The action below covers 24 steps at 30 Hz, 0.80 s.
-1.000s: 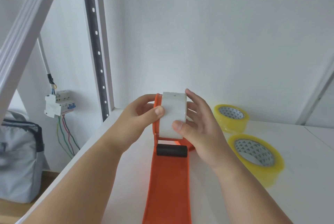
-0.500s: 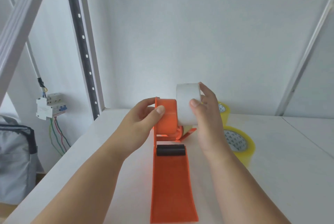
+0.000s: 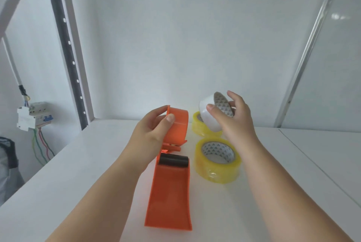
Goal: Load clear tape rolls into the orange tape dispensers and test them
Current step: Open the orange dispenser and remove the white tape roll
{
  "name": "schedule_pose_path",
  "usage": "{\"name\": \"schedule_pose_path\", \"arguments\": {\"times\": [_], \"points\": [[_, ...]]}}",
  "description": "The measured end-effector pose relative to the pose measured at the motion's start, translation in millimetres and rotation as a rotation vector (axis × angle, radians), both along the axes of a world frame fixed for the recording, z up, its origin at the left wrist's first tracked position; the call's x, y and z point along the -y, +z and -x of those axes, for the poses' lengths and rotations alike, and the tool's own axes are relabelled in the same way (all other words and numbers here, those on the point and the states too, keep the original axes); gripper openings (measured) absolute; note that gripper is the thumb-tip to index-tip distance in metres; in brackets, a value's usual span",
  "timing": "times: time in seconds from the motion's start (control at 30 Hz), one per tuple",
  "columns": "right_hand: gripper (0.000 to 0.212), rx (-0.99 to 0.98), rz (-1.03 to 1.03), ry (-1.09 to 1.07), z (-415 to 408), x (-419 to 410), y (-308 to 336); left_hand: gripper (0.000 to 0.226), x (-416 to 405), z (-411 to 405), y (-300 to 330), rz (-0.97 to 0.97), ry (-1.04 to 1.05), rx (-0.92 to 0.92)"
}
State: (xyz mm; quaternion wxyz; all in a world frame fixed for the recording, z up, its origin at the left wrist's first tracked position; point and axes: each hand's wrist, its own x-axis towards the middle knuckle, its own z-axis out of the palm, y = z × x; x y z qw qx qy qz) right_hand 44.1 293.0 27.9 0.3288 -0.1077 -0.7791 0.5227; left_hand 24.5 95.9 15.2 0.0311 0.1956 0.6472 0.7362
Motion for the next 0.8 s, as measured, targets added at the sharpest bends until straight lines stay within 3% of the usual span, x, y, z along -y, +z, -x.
{"name": "schedule_pose_path", "arguments": {"times": [0.5,0.8], "points": [[0.084,0.216,-0.140,-0.112,29.3,-58.7,-27.5,0.050,-37.5,1.3,-8.8,-0.113,0.066,0.098],[0.088,0.326,-0.173,-0.232,46.9,-84.8,-44.6,0.044,-43.8,6.7,-14.7,-0.142,0.077,0.069]]}}
